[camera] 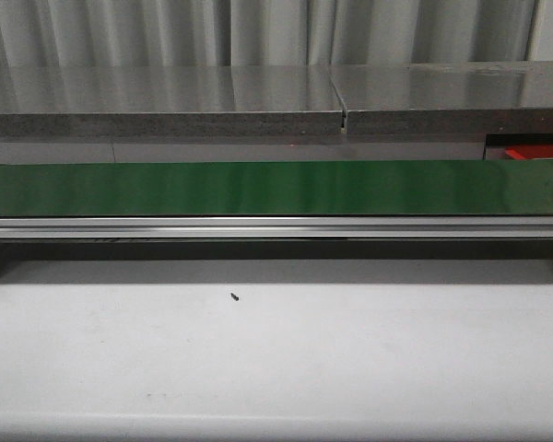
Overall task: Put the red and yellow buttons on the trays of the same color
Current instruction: 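Move the left gripper over the red-capped buttons beside the belt, then grasp a red-capped button with the left gripper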
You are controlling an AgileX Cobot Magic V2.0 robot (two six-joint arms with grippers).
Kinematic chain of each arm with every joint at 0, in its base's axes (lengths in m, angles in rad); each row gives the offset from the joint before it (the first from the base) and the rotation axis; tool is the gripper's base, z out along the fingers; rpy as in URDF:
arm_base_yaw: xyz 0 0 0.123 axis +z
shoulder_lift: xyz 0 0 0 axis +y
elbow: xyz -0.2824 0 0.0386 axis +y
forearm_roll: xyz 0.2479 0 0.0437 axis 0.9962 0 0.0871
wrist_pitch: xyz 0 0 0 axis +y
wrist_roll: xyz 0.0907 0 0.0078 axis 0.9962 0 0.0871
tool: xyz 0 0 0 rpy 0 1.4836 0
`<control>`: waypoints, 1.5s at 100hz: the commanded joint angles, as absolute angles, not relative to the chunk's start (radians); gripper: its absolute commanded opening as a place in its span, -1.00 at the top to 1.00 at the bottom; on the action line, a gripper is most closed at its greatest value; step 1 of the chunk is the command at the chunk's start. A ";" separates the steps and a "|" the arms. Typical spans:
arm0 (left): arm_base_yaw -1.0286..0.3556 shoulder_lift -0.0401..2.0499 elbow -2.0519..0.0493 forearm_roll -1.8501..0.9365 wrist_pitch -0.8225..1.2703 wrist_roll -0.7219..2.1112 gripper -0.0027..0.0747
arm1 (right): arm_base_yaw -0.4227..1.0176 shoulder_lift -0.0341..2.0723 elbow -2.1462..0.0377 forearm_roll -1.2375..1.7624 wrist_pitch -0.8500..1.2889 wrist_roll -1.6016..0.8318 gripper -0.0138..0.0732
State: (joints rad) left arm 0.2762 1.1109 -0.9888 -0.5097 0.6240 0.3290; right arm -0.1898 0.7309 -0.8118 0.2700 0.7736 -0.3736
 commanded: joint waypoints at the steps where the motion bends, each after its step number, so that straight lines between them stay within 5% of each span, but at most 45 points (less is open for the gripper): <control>1: 0.308 1.188 -1.070 -0.550 0.601 0.312 -0.62 | -0.188 0.726 -0.837 0.277 0.716 -0.383 0.84; 150: 0.433 2.043 -1.587 -0.538 0.598 0.259 -0.62 | -0.188 0.726 -0.837 0.277 0.716 -0.383 0.84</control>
State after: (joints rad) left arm 0.4316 2.0783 -1.5416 -0.5238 0.6174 0.2723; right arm -0.1898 0.7309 -0.8118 0.2700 0.7736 -0.3736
